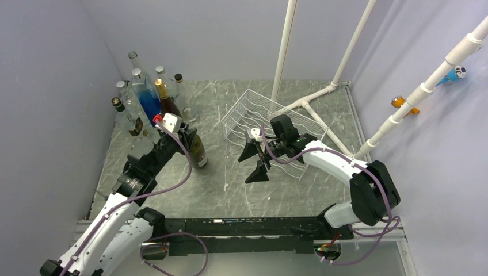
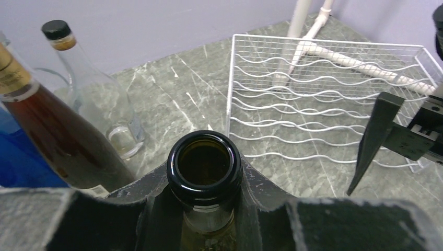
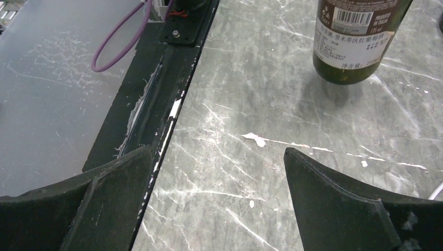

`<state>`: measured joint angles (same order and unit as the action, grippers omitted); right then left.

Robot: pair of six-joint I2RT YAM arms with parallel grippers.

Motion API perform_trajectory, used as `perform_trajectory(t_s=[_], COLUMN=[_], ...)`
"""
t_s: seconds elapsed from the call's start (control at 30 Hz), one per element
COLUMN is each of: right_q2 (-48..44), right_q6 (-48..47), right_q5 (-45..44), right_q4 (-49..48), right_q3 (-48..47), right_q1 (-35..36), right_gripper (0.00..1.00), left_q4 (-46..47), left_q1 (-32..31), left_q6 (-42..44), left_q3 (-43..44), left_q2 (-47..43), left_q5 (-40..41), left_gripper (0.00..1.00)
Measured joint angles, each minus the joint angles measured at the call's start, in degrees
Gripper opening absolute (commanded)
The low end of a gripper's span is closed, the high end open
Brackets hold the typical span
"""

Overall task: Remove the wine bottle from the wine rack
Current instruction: Place the wine bottle at the center of the board.

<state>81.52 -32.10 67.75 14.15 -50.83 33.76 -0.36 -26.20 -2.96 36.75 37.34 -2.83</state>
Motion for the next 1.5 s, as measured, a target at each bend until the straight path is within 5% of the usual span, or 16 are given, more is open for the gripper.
perform_trajectory(t_s=[0.47, 0.87, 1.27, 1.5], right_q2=[0.00, -0.02, -0.11, -0.70], right_q6=[-0.74, -0.96, -1.38, -1.44], right_q5=[-0.02, -0.15, -0.17, -0.20], right_q4=[1.07, 2.14, 2.38, 2.54], right_q3=[0.00, 0.00, 0.00, 0.00], right_q1=[-0.04, -0.04, -0.04, -0.04], right_gripper=[1.00, 1.00, 1.00, 1.00], left_q4=[-1.20, 4.07, 8.61, 9.09], left_q1=[11.82, 28.26, 32.15, 32.44], left_q6=[0.42, -3.39, -4.17, -4.04], left_q3=[1.51, 1.51, 1.51, 1.97], left_q2=[1.18, 6.43, 14.78, 16.63], left_q5=[-1.79, -0.33, 2.23, 3.74], left_gripper=[0.00, 0.00, 0.00, 0.26])
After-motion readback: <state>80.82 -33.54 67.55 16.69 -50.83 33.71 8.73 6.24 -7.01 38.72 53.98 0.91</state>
